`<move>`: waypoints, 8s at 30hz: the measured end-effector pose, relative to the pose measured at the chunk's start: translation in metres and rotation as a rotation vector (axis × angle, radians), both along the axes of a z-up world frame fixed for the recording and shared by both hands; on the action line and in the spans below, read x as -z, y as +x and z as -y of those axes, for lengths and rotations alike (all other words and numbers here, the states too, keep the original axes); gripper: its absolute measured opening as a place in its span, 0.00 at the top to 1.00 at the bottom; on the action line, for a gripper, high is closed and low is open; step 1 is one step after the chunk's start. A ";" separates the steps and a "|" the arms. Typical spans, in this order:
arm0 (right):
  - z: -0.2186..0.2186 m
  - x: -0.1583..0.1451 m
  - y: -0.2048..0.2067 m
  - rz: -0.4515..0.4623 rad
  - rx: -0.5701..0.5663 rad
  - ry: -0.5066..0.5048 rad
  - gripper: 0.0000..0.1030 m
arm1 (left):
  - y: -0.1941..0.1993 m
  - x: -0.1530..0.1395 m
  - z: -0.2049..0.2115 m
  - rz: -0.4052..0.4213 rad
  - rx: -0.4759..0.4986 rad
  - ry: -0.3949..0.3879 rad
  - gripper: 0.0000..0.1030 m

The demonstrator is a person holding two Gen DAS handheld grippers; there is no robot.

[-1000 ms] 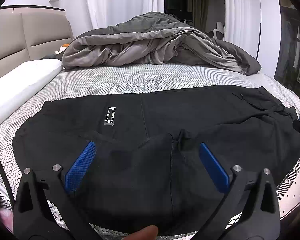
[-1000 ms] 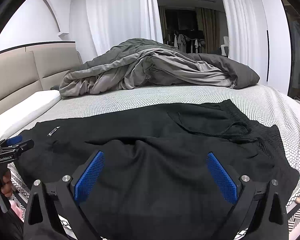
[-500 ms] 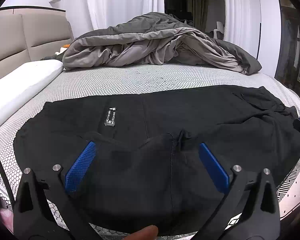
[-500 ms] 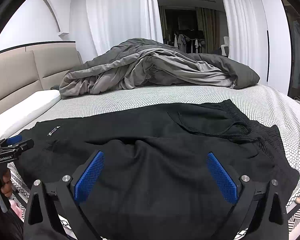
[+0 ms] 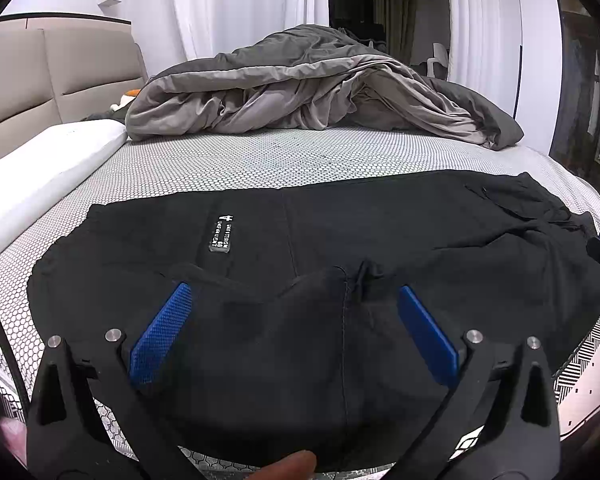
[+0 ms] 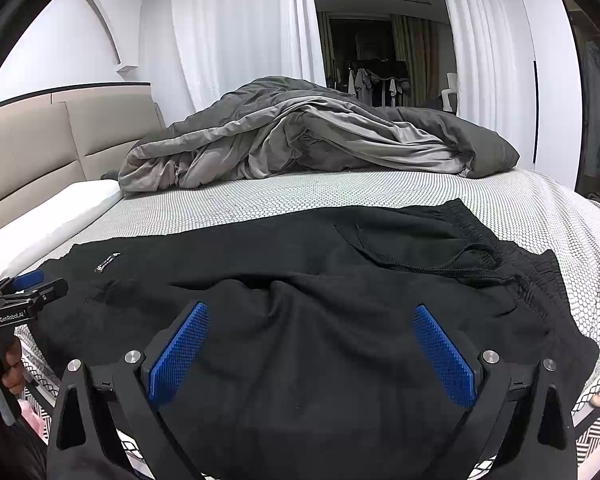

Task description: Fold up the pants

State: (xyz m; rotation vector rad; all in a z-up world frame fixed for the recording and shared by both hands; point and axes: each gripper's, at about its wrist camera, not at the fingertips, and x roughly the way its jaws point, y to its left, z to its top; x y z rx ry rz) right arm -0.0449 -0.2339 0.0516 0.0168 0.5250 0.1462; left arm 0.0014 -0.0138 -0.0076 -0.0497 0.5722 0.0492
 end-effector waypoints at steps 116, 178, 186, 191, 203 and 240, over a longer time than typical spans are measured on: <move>0.196 -0.081 0.287 -0.068 0.559 0.405 0.41 | 0.196 -0.040 -0.399 -0.167 -0.680 -0.506 0.31; 0.214 0.043 0.159 -0.342 0.307 0.700 0.14 | 0.045 0.031 -0.356 -0.169 -0.590 -0.720 0.99; 0.214 0.045 0.167 -0.260 0.386 0.737 0.89 | 0.041 0.025 -0.355 -0.166 -0.560 -0.695 0.99; 0.217 0.037 0.112 -0.269 0.385 0.683 0.87 | 0.026 0.036 -0.355 -0.244 -0.583 -0.685 0.93; 0.204 -0.023 0.082 -0.140 0.459 0.284 0.47 | 0.007 -0.044 -0.309 -0.146 -0.630 -0.327 0.43; -0.024 0.038 0.139 -0.334 -0.203 -0.181 0.05 | 0.135 0.031 0.003 -0.412 0.266 0.041 0.01</move>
